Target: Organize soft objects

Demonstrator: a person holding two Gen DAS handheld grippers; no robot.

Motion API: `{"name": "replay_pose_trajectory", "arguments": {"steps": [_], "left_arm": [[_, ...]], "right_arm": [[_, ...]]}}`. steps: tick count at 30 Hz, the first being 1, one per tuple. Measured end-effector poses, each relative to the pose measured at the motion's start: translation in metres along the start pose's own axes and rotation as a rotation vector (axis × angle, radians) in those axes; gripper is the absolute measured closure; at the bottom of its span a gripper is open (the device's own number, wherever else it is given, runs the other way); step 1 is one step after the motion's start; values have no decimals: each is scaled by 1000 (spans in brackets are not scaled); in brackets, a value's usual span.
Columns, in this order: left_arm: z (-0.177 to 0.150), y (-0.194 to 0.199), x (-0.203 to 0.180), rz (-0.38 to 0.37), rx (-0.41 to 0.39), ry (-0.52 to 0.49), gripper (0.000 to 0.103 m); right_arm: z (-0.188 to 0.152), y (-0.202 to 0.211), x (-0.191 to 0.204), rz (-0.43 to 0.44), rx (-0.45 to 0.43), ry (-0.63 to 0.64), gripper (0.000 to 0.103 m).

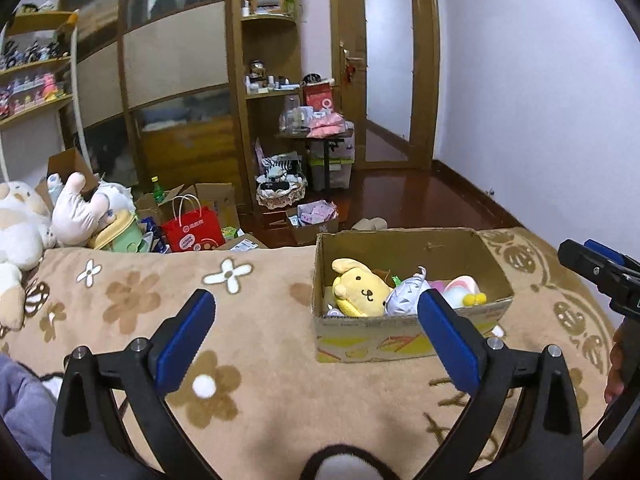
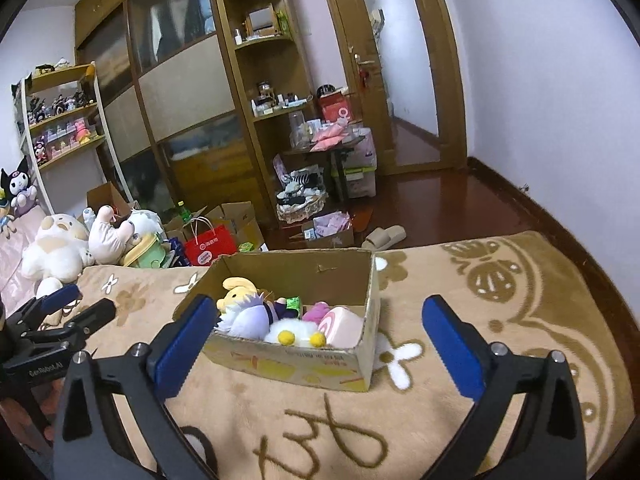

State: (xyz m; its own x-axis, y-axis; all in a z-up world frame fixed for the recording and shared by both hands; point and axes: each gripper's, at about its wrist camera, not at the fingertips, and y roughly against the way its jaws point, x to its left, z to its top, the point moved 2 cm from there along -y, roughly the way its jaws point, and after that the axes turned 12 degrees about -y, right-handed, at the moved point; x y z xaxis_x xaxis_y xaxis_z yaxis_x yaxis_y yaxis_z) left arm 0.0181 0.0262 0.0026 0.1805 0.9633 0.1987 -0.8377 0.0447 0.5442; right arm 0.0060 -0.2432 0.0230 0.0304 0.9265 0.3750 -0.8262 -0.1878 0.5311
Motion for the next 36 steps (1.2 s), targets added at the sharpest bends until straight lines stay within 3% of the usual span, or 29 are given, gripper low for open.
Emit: {"name": "replay_pose_trajectory", "arguments": {"steps": [15, 21, 25, 36], "left_arm": [[-15, 80, 7, 34, -81, -19, 3], [-24, 94, 0, 36, -106, -37, 3], [-25, 94, -3, 24, -135, -29, 3], [-31, 73, -10, -3, -102, -20, 3]], "right_arm": [[-26, 92, 1, 0, -138, 31, 0], [-39, 104, -2, -34, -195, 58, 0], [-46, 101, -7, -31, -185, 69, 0], [-51, 86, -19, -43, -154, 54, 0]]}}
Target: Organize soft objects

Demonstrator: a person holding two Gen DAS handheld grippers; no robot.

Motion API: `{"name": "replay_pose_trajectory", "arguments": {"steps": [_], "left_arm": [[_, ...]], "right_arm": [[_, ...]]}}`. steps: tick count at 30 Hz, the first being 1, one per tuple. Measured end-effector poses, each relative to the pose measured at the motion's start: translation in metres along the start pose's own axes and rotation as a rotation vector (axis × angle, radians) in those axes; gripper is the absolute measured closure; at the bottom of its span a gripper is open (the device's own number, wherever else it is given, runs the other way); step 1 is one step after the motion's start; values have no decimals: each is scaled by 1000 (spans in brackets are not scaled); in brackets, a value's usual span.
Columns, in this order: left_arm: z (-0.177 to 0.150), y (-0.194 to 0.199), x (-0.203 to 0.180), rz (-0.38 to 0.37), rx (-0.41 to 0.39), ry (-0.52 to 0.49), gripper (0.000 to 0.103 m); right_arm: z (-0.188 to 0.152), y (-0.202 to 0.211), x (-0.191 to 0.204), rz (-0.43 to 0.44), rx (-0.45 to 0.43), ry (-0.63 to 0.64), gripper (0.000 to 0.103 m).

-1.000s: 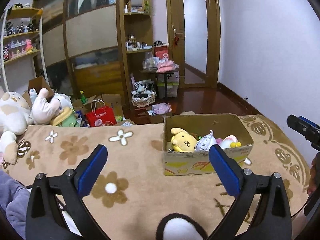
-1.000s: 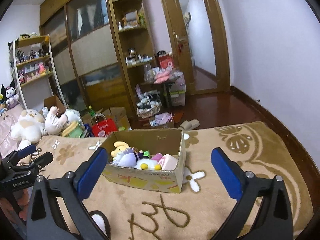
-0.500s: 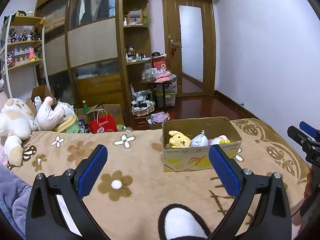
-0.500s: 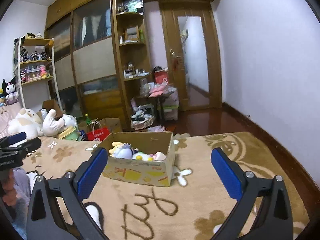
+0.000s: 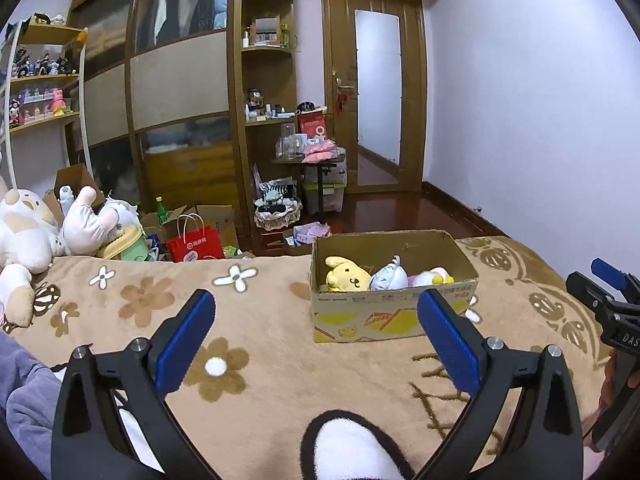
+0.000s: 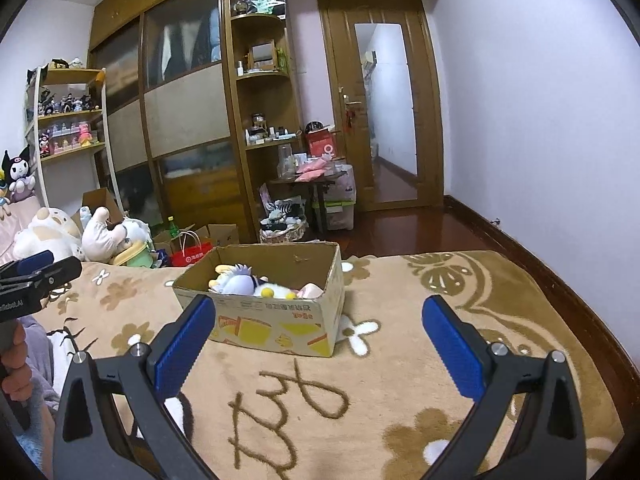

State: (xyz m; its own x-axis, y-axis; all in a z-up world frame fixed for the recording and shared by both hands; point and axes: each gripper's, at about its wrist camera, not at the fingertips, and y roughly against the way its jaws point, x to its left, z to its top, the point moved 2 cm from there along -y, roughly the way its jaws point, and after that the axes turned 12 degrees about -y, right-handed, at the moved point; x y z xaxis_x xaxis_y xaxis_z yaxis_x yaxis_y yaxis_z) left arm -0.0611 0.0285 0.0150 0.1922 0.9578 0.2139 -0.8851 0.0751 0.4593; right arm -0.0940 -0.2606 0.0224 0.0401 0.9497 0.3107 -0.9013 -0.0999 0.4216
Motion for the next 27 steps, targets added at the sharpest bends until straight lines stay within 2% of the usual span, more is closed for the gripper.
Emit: {"name": "replay_pose_trajectory", "arguments": {"steps": [13, 27], "left_arm": [[-1, -11, -9, -19, 21, -11, 3], [-2, -17, -16, 1, 54, -34, 3]], "right_arm": [[-6, -10, -9, -29, 18, -29, 0], [-10, -10, -10, -35, 19, -32, 0]]}}
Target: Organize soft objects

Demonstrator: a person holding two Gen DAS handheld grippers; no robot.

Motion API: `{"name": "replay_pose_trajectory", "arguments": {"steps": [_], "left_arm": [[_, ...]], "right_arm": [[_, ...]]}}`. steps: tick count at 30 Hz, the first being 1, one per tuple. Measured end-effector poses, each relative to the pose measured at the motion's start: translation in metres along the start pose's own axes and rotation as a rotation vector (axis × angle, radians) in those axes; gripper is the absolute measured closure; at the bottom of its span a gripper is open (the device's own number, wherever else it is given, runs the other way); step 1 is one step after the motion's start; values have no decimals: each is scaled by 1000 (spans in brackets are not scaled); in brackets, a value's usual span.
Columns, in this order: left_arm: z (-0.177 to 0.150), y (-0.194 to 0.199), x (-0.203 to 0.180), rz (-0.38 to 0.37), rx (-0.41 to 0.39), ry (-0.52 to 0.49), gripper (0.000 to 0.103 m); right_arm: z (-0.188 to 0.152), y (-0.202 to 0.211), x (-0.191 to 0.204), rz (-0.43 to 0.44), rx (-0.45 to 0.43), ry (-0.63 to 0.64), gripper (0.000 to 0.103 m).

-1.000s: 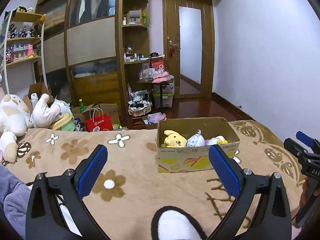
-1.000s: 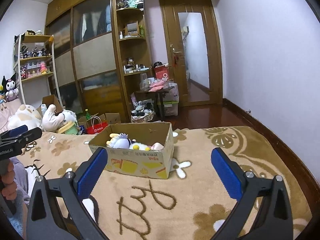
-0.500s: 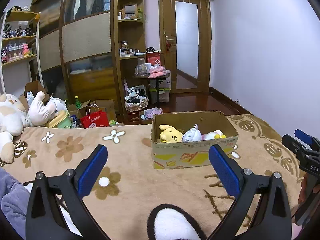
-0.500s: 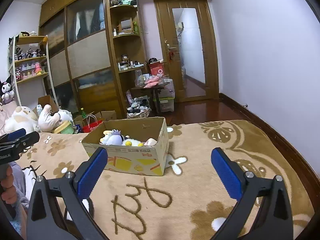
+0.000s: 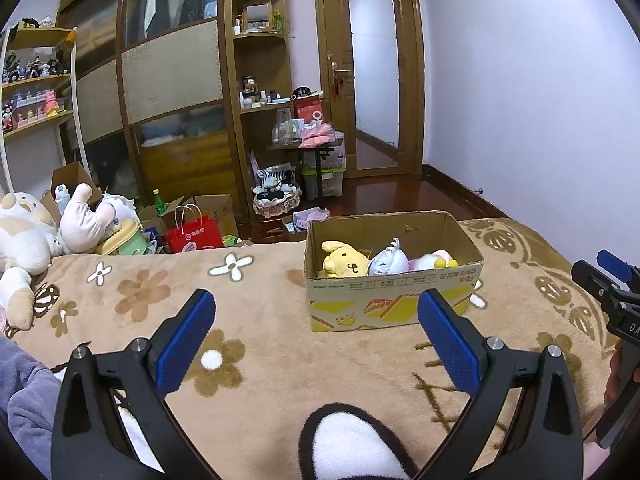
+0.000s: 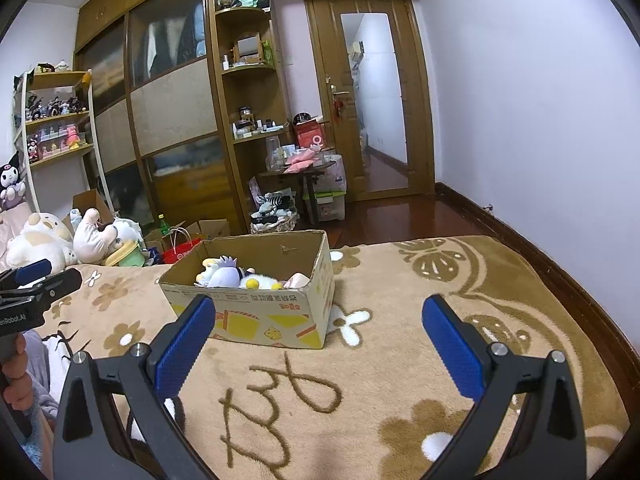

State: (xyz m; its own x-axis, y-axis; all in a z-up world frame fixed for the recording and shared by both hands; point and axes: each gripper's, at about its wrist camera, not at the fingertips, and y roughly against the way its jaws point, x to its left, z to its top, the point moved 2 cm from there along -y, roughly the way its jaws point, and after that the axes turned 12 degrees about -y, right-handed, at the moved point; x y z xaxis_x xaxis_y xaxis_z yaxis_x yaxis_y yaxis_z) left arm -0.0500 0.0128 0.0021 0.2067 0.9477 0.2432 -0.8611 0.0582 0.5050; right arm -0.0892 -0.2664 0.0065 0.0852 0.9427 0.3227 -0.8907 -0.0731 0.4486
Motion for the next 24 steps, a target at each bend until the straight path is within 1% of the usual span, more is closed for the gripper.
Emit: {"name": "replay_pose_trajectory", "arguments": {"steps": [24], "left_arm": [[-1, 0, 4, 9, 10, -13, 3]], "right_arm": [[-5, 1, 0, -7, 9, -3, 0]]}}
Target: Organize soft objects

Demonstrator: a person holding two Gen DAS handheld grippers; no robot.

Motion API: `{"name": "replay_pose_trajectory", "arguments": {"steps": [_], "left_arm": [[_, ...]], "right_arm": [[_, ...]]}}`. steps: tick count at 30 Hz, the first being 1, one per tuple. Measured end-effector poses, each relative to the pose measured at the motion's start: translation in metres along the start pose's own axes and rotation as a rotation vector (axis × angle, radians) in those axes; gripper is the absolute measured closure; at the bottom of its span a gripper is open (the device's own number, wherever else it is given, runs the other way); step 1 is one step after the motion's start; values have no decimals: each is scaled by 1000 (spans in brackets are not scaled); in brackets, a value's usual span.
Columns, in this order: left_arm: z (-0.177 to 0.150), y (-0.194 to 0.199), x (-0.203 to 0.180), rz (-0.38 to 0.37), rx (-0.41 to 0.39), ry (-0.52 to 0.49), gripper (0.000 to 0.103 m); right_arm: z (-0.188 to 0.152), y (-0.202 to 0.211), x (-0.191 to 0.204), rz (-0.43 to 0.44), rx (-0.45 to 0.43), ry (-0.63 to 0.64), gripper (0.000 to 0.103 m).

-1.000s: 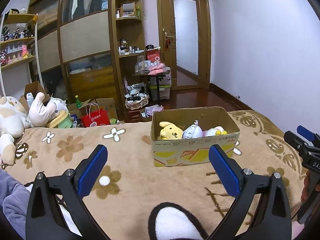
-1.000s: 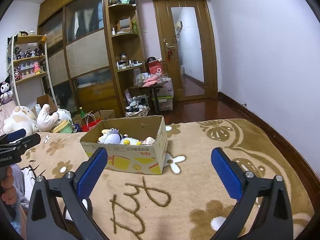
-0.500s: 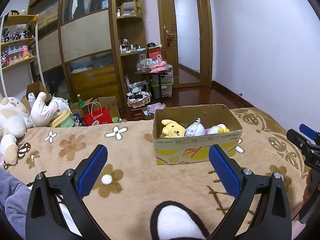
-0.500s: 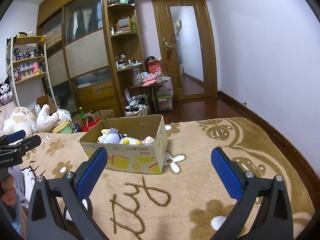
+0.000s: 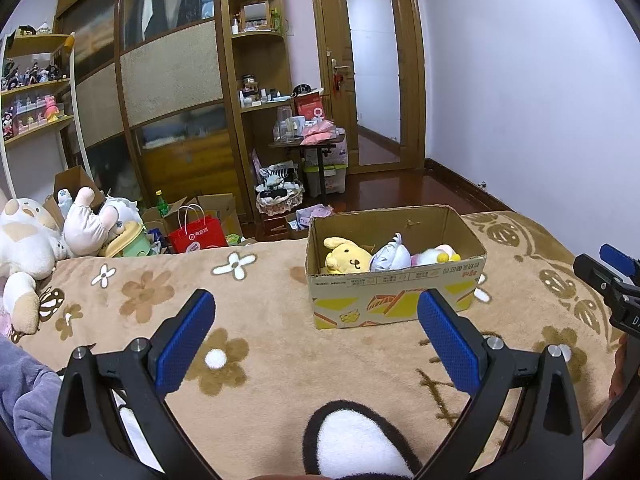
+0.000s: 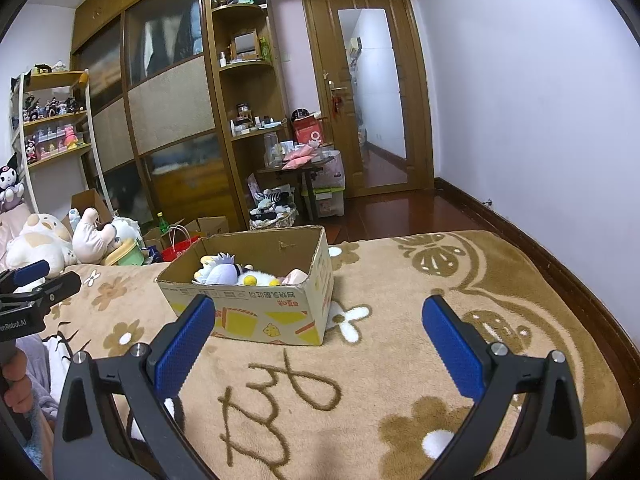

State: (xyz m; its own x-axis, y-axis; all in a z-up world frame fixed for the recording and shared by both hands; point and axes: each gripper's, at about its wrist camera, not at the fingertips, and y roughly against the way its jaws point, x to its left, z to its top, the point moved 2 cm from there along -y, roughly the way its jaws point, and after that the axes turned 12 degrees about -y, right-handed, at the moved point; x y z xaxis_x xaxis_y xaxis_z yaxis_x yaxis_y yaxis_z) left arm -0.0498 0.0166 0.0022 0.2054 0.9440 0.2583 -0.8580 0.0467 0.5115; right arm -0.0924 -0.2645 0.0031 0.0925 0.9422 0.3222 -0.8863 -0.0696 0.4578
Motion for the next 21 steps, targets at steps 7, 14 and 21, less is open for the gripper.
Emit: {"name": "replay_pose_trajectory", "arguments": {"steps": [7, 14, 21], "left_arm": [[0, 0, 1, 3, 0, -2, 3], [0, 0, 1, 3, 1, -3, 3], [-2, 2, 4, 5, 0, -3, 3]], "right_arm": [[0, 0, 0, 0, 3, -3, 0], [-1, 0, 0, 0, 2, -1, 0], [0, -1, -1, 0, 3, -3, 0]]}}
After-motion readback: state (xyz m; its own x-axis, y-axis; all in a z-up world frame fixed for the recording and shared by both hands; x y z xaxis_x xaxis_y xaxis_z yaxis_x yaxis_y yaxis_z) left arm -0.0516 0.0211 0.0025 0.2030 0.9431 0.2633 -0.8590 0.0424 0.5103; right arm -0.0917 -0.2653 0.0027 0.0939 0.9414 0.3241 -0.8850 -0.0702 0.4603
